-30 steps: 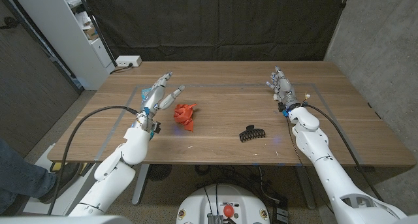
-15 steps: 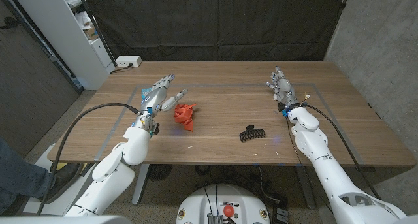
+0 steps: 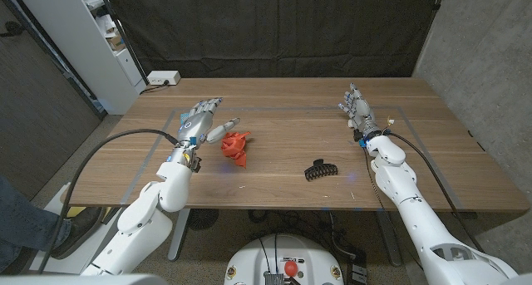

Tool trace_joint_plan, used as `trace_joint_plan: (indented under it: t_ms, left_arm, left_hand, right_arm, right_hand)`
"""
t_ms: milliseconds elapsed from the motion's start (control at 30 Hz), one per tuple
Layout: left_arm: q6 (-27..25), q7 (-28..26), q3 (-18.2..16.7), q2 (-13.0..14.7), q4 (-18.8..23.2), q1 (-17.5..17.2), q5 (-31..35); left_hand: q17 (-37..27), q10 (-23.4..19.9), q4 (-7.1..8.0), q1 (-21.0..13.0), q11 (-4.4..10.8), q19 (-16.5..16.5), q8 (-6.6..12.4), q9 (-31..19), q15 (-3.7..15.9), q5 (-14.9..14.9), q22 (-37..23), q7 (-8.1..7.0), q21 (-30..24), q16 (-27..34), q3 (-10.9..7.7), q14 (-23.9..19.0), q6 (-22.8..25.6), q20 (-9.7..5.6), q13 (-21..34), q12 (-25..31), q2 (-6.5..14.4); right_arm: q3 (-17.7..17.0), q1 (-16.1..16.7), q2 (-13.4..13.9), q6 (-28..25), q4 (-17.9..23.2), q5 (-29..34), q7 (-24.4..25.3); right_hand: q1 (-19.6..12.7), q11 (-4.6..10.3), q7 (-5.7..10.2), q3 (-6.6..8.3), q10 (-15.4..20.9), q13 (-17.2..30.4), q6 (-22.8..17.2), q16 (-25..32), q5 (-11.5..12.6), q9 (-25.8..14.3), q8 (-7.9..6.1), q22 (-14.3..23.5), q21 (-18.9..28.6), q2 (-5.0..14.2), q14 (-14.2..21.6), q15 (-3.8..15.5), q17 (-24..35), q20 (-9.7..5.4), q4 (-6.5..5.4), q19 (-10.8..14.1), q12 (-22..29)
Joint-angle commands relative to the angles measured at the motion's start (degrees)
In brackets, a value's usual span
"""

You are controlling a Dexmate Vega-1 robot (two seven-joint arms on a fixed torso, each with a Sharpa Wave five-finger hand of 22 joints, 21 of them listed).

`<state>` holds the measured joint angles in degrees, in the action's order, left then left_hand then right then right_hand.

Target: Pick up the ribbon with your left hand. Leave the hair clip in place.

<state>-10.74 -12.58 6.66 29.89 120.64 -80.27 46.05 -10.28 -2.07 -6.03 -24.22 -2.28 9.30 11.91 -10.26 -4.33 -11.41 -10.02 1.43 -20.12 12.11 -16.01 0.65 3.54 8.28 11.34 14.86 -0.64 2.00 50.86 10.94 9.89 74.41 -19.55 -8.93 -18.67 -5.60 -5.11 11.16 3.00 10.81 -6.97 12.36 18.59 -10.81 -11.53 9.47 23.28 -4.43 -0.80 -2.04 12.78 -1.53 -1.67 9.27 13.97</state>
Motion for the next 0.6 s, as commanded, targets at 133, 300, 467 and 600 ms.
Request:
trace_joint_plan:
  t_ms: [133,300,467,600]
  left_arm:
    - [-6.51,-1.66,2.34,0.74,2.44,-0.99,6.59]
    - [-8.07,-1.78,2.96,0.93,2.72,-1.2,7.95]
    - [-9.84,-1.57,3.84,1.33,2.73,-1.11,9.85]
    - [-11.73,-1.27,4.9,1.62,2.65,-0.84,12.13]
  left_hand:
    - [-0.37,-2.08,-0.94,-0.06,-0.44,-2.16,0.86,-0.29,-0.44,-0.19,-0.3,-0.28,-0.27,0.57,0.24,-2.02,2.81,3.17,0.48,0.69,-1.46]
    - [-0.44,-2.67,-1.08,0.08,-0.45,-2.99,1.13,-0.34,-0.65,-0.3,-0.41,-0.73,-0.29,0.71,0.52,-2.78,4.16,3.75,0.58,0.85,-1.99]
    - [-0.54,-3.46,-1.23,0.23,-0.81,-4.91,1.3,-0.45,-1.08,-0.46,-0.65,-0.99,-0.68,1.05,0.83,-4.22,5.44,3.97,0.84,1.12,-2.54]
    - [-0.66,-4.32,-1.45,0.07,-0.74,-7.43,1.35,-0.56,-1.04,-0.64,-0.97,-1.08,-1.39,1.46,0.95,-5.8,6.34,4.05,1.12,1.45,-2.88]
  right_arm:
    - [-0.03,0.1,-0.07,-0.13,0.57,-0.05,0.06]
    - [-0.04,0.14,-0.17,-0.02,0.39,-0.12,0.05]
    - [-0.02,0.17,-0.25,0.07,0.2,-0.12,0.06]
    - [-0.09,0.25,-0.35,0.27,0.07,-0.24,0.0]
  right_hand:
    - [-0.15,-0.18,0.08,0.03,0.6,0.06,-0.63,0.35,0.3,-0.06,-0.27,0.12,-0.26,0.74,0.47,0.03,0.09,-0.1,0.27,0.53,-0.2]
    - [-0.18,-0.18,0.05,0.0,0.72,0.07,-0.71,0.43,0.31,-0.06,-0.27,0.12,-0.36,0.76,0.73,0.0,0.06,-0.11,0.31,0.72,-0.26]
    - [-0.18,-0.16,0.07,-0.02,0.81,0.07,-0.75,0.46,0.31,-0.06,-0.27,0.12,-0.44,0.77,0.84,-0.02,0.05,-0.06,0.33,0.82,-0.3]
    - [-0.19,-0.16,0.09,-0.03,0.86,0.07,-0.83,0.49,0.31,-0.06,-0.28,0.12,-0.51,0.8,0.96,-0.01,0.04,-0.02,0.35,0.95,-0.35]
